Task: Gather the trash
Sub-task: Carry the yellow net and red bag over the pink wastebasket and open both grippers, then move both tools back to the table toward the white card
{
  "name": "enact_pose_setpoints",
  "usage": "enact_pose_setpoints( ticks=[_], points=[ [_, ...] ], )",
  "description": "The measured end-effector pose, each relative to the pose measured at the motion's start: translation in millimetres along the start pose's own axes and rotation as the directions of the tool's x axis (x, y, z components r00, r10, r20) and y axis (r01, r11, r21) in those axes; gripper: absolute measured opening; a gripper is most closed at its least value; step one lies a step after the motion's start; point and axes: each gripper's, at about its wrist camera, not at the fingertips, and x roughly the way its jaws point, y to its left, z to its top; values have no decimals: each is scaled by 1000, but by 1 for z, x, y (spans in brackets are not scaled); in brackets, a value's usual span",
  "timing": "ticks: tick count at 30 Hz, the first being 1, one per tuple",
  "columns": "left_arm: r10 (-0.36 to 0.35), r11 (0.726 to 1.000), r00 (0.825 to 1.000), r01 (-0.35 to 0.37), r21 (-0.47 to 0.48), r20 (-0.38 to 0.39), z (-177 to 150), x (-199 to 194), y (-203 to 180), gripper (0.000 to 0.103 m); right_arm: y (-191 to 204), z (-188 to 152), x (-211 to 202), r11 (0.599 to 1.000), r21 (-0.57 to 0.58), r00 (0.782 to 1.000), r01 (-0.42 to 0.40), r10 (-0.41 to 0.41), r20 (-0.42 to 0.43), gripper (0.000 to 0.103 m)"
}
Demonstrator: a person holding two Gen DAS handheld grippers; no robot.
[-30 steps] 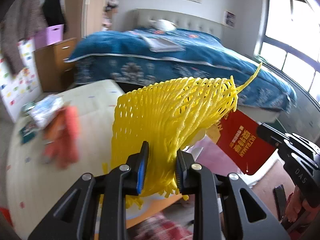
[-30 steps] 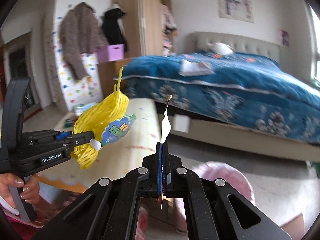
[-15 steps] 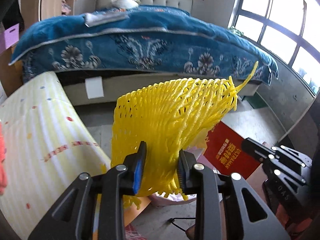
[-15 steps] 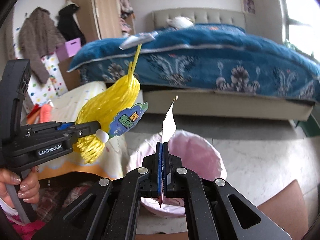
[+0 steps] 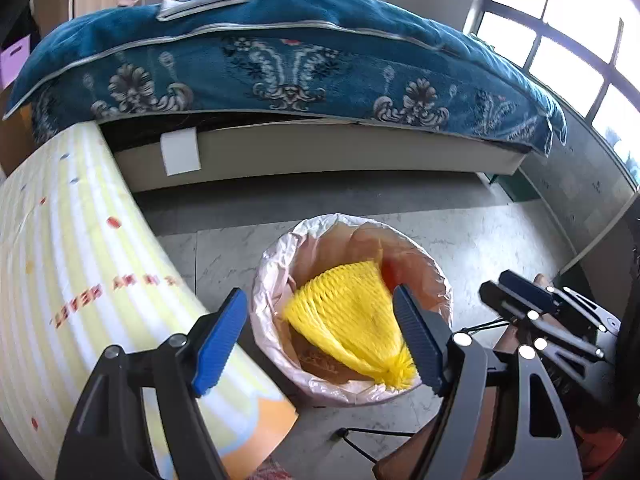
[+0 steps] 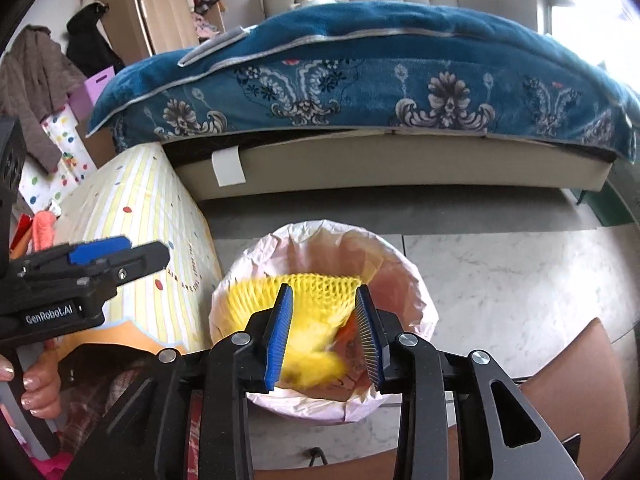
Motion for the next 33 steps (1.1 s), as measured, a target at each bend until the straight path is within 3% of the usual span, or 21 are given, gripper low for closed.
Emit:
enact_pose_setpoints(
  ticks=[7,12,15,21,25,33],
  points=[
    [53,997,996,-49,-62,76,-19,-51,31,74,19,7,-23,999,-33,997,-35,37,68,42],
    [109,989,987,-96,-114,116,-36,-88,59,74,55,11,-48,990,-86,987,-113,122,109,42],
    [155,980,979,-135,-148,132,-50,-112,83,74,82,8,-61,980,-163,981,-115,137,137,42],
    [275,939,949,-230,-255,157,-80,-164,137,74,142,6,-68,944,-268,964,-191,232,129,42],
    [349,898,924,-282,-337,157,-105,-194,176,74,189,7,-72,905,-349,947,-242,299,119,42],
    [494,795,859,-383,-471,135,-139,-244,244,74,273,18,-61,824,-432,915,-367,404,-6,42]
  ],
)
